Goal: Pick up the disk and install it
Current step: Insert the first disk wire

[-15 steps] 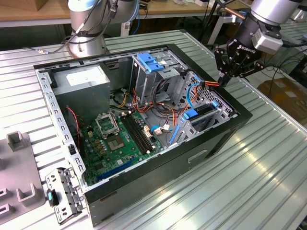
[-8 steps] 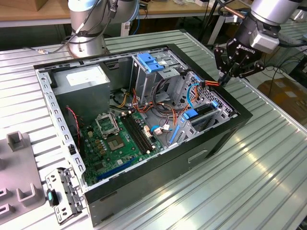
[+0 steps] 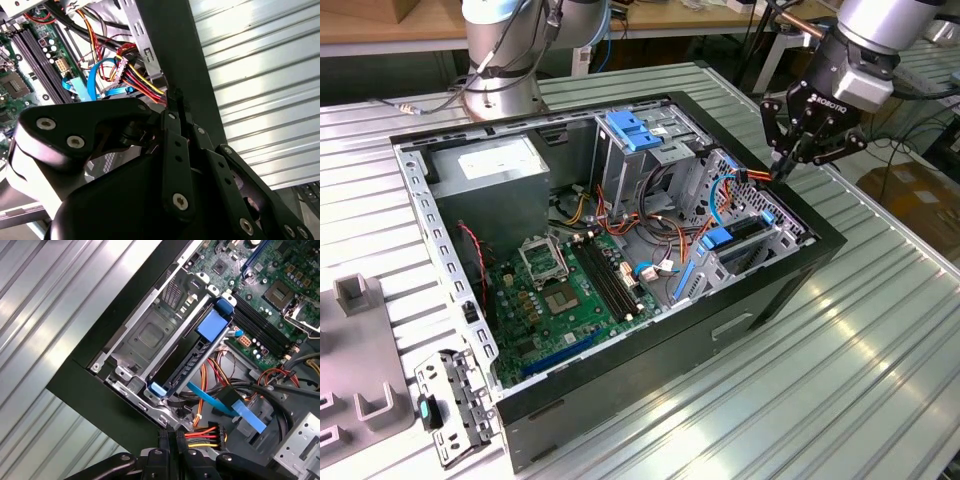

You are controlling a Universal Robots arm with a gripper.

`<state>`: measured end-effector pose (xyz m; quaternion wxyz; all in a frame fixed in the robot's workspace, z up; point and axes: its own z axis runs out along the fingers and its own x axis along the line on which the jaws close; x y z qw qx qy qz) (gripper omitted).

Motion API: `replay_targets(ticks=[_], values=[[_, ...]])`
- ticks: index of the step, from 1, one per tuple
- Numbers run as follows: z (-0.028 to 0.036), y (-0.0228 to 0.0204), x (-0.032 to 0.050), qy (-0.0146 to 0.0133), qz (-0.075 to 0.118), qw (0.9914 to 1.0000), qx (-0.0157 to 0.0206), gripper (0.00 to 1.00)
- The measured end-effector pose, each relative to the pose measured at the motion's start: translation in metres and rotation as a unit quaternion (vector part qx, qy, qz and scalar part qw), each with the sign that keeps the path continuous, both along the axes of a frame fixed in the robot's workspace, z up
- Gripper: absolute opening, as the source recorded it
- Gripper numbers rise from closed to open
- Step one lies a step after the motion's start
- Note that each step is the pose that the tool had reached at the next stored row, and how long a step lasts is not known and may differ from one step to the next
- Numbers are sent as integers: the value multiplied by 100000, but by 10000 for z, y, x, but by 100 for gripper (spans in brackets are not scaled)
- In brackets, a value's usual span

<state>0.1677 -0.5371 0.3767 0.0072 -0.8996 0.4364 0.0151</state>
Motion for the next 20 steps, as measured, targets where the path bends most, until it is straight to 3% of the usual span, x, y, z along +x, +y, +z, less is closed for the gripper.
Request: replay_targets(ticks=[3,6,7,9,12,13,14,15,16,20], values=[[0,0,-13,5,-734,99997,-2,16],[-1,0,-14,2,-4103,99916,-5,16],[-1,0,-14,2,-6371,99797,-9,16],[-2,0,-14,2,-8215,99662,-5,16],[-4,0,-13,1,-12681,99193,-6,16],[-4,0,-14,2,-13512,99083,-6,16],[-5,0,-13,2,-14659,98920,-6,16],[-5,0,-14,4,-15245,98831,-5,16],[-5,0,-14,2,-15554,98783,-5,16],[-5,0,-14,2,-15570,98780,-3,16]])
